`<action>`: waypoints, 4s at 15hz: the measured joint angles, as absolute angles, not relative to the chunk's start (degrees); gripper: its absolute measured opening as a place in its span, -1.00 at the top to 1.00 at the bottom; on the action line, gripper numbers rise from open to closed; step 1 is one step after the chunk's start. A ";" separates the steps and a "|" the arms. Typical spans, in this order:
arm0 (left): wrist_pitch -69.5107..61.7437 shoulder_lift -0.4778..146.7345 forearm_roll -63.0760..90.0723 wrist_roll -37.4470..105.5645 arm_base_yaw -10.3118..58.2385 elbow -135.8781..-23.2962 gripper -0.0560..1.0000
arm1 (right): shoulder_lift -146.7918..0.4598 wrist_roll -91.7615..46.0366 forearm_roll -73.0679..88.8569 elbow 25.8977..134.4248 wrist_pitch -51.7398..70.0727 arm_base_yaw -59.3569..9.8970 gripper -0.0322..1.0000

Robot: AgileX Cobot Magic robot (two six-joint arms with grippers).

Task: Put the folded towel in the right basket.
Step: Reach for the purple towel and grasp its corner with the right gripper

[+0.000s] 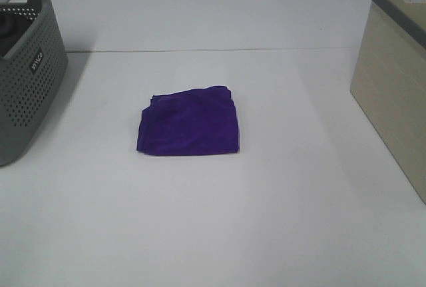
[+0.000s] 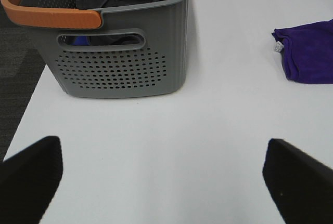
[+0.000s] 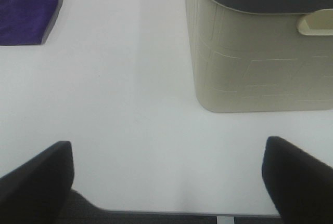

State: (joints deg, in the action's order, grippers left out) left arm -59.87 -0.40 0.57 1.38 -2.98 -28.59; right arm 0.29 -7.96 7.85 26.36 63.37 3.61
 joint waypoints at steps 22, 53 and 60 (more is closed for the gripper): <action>-59.87 -0.40 0.57 1.38 -2.98 -28.59 -0.98 | 0.29 -8.42 4.47 26.36 63.25 3.61 -0.89; -59.87 -0.40 0.57 1.38 -2.98 -28.59 -0.98 | -61.13 -6.82 26.64 61.19 68.87 -3.50 -0.78; -59.87 -0.40 0.57 1.38 -2.98 -28.59 -0.98 | -98.38 -8.48 29.28 81.02 56.61 -20.86 -0.77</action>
State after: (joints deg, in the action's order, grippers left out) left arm -59.87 -0.40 0.57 1.38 -2.98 -28.59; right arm -98.38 -8.48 29.28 81.02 56.61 -20.86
